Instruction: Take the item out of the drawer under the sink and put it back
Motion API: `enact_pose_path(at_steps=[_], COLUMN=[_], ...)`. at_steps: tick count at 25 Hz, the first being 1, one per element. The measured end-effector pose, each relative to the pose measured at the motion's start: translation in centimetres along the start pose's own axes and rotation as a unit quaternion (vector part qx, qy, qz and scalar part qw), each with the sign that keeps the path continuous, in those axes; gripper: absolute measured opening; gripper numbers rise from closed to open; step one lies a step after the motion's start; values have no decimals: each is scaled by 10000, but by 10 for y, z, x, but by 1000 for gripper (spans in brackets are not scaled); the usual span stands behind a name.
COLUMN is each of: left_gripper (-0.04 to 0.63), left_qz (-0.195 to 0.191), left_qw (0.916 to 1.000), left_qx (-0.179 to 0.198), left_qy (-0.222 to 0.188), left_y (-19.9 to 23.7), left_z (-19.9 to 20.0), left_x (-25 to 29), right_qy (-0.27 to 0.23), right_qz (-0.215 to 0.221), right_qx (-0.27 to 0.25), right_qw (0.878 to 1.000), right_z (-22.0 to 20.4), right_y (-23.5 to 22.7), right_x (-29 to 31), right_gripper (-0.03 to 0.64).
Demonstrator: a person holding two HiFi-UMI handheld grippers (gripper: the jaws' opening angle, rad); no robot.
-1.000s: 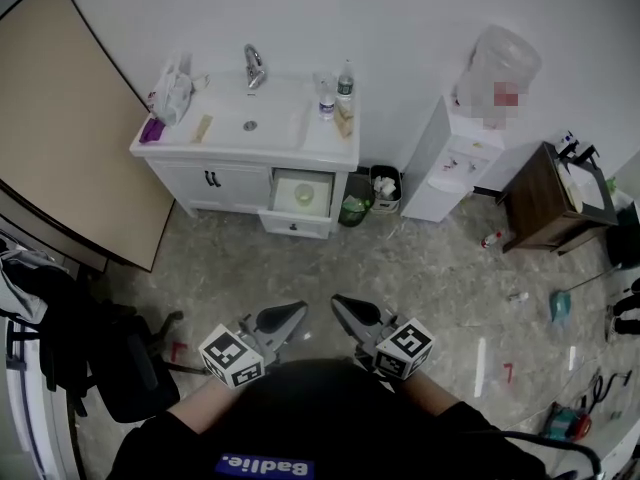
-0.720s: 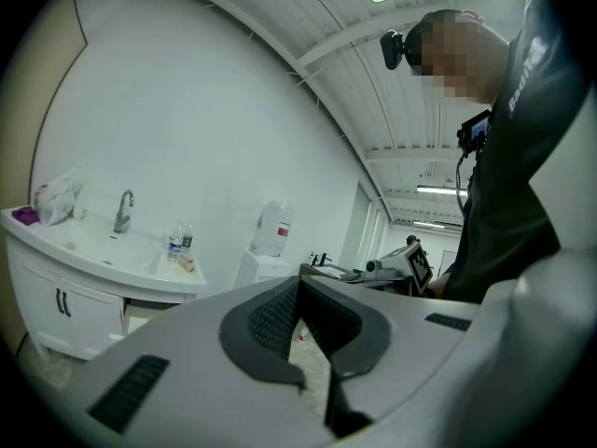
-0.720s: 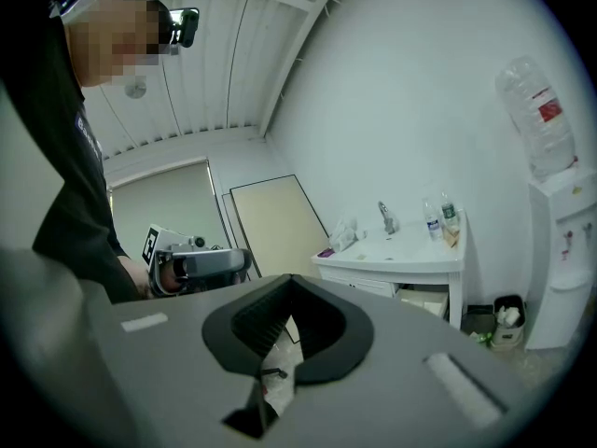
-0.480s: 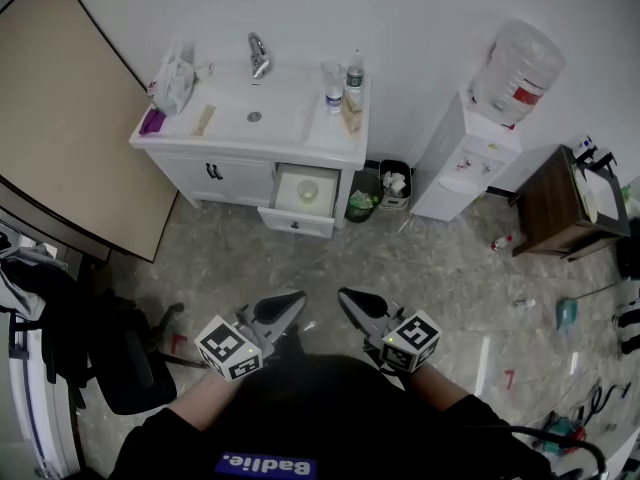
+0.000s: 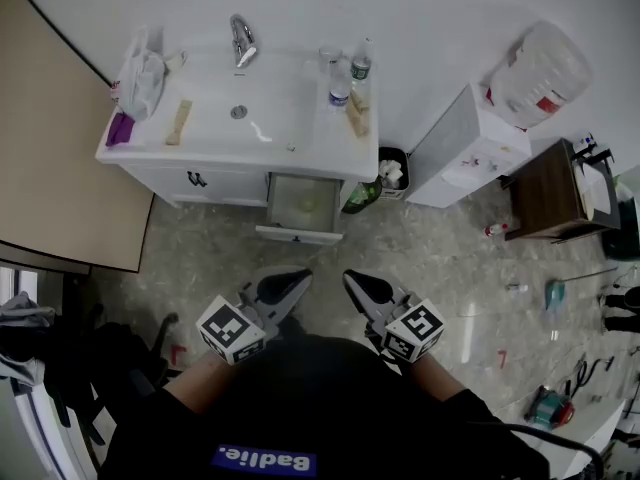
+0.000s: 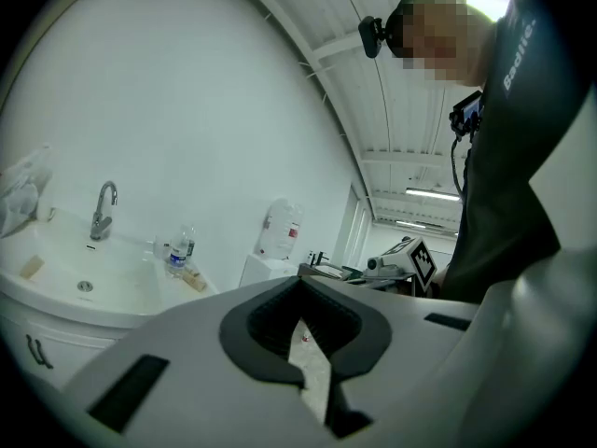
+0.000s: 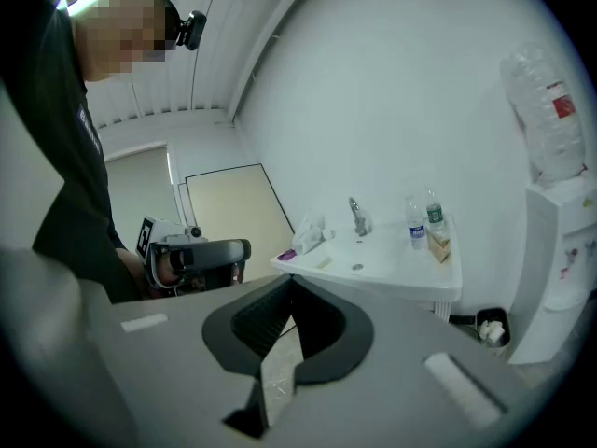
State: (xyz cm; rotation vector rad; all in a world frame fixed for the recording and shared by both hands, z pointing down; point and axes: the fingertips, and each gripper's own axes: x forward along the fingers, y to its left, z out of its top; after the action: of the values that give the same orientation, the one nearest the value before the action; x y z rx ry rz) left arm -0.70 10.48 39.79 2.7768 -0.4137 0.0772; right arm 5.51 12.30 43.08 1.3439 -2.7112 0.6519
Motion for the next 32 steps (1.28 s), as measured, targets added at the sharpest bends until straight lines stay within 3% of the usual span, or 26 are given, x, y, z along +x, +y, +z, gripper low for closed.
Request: enact_pose_path(at_steps=[8,13,17,23,32], left_gripper=[6,6,6,6,6], left_qz=[-282,-141,108,287,602], left_qw=[9995,9995,9995,9994,9975], left_qx=[-127,-181,-290,-210,-362], left_qy=[112,199,-42,-2,-103], left_y=[78,95,103,107,115], left_z=[22,21,33,40,37], left_x=[13,23,33,50,55], right_qy=[197,464,757,1226,2126], right_qz=[-390,-184,69,304,520], right_qx=[-203,-353,-600,-1255,-1895], right_qw=[9988,9981,9953,9840,9572], right_z=[25,25,21,9,-51], right_y=[-34,-54,-70,-100,-139], right_x=[69,91,104,120,162], right_gripper=[2,2,2,2,19])
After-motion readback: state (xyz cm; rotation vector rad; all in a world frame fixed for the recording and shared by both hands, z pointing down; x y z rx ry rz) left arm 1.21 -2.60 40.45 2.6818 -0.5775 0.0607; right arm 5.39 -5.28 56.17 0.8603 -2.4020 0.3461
